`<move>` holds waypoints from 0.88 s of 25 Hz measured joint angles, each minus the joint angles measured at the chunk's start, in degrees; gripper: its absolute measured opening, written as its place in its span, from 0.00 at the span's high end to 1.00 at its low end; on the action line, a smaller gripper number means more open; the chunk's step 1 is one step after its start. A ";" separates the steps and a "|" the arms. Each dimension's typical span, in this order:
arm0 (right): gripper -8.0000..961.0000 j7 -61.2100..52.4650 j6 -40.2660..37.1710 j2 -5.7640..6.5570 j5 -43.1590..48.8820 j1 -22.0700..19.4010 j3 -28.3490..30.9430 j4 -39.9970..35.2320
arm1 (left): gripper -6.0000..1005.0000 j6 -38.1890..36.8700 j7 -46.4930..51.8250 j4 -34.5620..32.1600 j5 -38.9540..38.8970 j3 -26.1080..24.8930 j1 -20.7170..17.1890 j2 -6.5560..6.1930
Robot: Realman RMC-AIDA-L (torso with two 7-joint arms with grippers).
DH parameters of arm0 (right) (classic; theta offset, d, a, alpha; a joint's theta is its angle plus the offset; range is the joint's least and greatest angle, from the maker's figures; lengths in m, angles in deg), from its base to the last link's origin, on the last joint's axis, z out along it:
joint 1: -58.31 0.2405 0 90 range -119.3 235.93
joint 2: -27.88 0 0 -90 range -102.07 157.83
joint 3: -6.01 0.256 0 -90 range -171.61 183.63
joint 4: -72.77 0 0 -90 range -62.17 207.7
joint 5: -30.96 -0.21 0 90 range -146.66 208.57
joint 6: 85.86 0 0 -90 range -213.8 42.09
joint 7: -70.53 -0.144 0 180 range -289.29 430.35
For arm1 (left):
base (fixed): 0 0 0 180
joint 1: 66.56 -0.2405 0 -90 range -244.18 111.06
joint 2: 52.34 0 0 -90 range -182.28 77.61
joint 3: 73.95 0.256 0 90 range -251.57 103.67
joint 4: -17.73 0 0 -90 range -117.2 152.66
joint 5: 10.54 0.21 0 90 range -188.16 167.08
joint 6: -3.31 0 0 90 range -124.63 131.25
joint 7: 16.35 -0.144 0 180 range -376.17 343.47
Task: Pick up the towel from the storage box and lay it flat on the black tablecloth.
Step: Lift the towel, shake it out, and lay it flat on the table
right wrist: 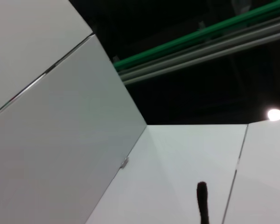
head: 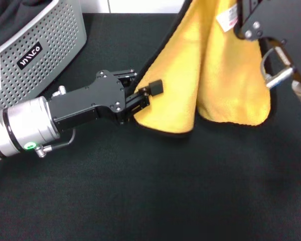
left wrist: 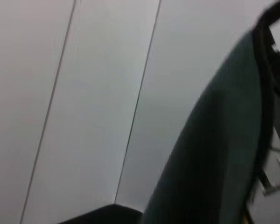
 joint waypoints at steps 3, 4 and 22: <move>0.97 -2.74 0.00 -0.03 3.23 -0.36 4.20 -0.04 | 0.72 0.03 -0.77 0.42 1.13 0.02 0.02 0.10; 0.97 -3.66 0.00 -0.09 4.19 -0.49 5.30 -0.04 | 0.72 0.07 -1.01 0.86 1.27 0.01 0.06 0.13; 0.96 -4.67 -0.09 -0.27 5.00 -0.78 8.58 0.58 | 0.73 0.49 -4.20 6.39 3.05 0.02 2.93 0.12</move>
